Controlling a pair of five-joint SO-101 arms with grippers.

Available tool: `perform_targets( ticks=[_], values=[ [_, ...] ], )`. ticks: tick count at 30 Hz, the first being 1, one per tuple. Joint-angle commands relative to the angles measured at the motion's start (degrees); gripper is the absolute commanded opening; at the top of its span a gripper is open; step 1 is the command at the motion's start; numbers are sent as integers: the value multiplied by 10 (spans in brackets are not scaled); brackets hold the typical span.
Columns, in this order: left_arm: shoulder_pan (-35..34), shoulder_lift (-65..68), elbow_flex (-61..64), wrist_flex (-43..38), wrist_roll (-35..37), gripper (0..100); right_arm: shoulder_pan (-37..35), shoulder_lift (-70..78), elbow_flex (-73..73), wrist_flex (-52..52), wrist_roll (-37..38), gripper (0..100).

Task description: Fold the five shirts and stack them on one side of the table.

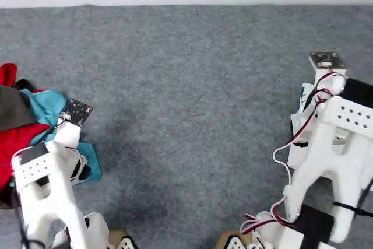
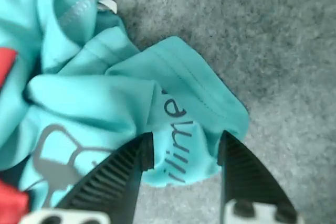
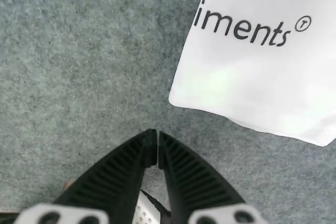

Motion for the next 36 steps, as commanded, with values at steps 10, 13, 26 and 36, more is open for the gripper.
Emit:
perform_targets(
  ticks=[10,13,26,36],
  values=[
    [2,187,-129,-11,-6,5,-4,-26,-4,25,-6,9],
    [5,148,-182,33,-5,4,-4,-26,-4,25,-6,9],
    [135,-54,-463,41,163,6,-5,-26,-4,25,-6,9],
    [440,-146,-582,5,163,6,-5,-26,-4,25,-6,9]
  ],
)
